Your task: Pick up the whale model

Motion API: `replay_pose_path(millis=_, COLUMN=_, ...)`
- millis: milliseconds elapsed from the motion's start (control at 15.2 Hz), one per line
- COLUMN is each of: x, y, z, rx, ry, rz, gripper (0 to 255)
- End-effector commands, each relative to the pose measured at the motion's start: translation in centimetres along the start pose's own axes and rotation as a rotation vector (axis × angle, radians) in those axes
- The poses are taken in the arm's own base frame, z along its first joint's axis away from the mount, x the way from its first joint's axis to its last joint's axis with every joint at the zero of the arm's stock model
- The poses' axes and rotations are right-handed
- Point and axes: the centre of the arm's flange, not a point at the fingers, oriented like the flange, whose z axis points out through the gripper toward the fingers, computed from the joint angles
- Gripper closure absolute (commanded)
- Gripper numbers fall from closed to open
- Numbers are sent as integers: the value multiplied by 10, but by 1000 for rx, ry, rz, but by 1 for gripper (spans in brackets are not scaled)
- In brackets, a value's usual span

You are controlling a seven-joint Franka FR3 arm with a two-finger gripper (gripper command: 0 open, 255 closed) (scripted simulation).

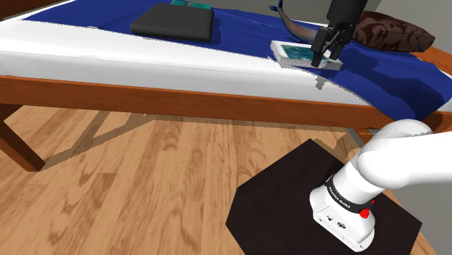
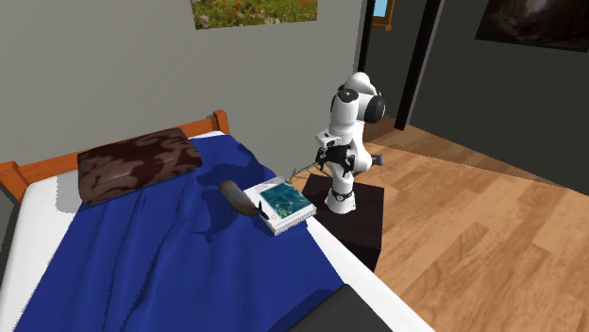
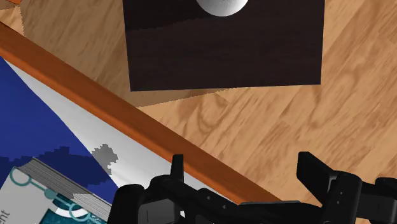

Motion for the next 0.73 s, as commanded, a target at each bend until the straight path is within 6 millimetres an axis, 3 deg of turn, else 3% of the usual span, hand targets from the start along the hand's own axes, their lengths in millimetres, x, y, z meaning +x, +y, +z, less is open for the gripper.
replay_pose_path(millis=0, x=0, y=0, z=0, rx=0, ry=0, rz=0, gripper=0)
replay_pose_path(millis=660, x=60, y=108, z=7, rx=-14, ry=91, rz=-253, gripper=0)
